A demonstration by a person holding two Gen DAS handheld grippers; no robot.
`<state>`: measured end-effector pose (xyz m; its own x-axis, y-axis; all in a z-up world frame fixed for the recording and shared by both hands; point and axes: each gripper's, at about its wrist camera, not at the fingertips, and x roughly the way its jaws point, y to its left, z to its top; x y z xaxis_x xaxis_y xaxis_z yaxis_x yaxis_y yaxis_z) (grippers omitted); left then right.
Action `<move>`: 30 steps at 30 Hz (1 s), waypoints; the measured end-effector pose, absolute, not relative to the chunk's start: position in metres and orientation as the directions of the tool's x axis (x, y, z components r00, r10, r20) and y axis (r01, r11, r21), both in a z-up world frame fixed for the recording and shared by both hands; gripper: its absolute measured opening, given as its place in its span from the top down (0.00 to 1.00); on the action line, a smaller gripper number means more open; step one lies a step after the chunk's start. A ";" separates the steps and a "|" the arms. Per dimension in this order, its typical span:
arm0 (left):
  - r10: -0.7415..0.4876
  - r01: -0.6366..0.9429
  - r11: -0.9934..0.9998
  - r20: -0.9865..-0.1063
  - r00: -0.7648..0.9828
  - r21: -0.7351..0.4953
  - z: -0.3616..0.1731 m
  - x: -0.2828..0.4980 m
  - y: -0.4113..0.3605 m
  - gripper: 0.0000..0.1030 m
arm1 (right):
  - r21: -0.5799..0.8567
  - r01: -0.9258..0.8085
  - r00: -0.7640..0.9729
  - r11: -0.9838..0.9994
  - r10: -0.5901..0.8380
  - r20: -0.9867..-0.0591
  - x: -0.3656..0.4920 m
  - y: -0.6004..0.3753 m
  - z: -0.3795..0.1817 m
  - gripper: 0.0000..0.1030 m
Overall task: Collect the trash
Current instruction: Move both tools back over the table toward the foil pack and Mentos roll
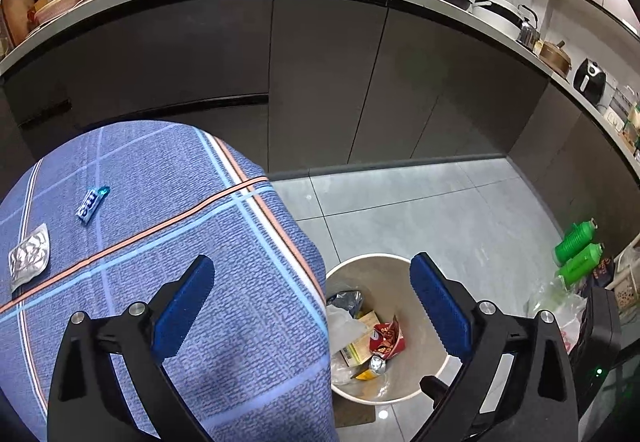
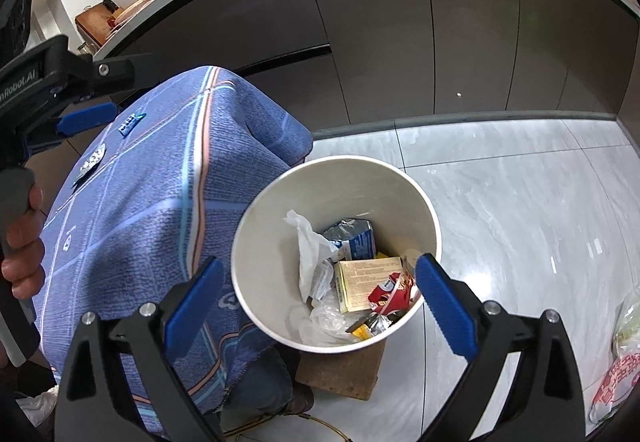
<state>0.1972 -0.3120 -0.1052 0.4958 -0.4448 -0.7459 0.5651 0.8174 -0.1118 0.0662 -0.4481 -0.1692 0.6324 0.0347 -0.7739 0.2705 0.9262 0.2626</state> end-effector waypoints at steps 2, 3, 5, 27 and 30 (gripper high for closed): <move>-0.446 0.554 0.823 -0.745 0.497 -0.122 -0.101 0.196 -0.304 0.08 | 0.260 0.264 0.637 0.929 0.034 -0.770 0.067 -0.445 -0.165 0.06; -0.447 0.548 0.826 -0.742 0.499 -0.129 -0.099 0.196 -0.299 0.08 | 0.260 0.261 0.639 0.930 0.035 -0.768 0.067 -0.443 -0.163 0.06; -0.447 0.536 0.833 -0.740 0.503 -0.139 -0.094 0.194 -0.288 0.08 | 0.258 0.250 0.646 0.933 0.038 -0.763 0.068 -0.439 -0.157 0.05; -0.358 0.377 0.914 -0.736 0.574 -0.150 -0.067 0.179 -0.148 0.08 | 0.191 0.062 0.691 0.980 0.096 -0.716 0.088 -0.357 -0.096 0.04; -0.348 0.358 0.921 -0.732 0.586 -0.152 -0.065 0.181 -0.132 0.08 | 0.175 0.038 0.697 0.984 0.099 -0.710 0.092 -0.344 -0.087 0.04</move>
<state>0.1809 -0.1319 -0.0646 0.5857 -0.3479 -0.7321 0.3578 0.9214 -0.1516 0.0923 -0.3443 -0.0874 0.6969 0.0991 -0.7103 0.0379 0.9839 0.1745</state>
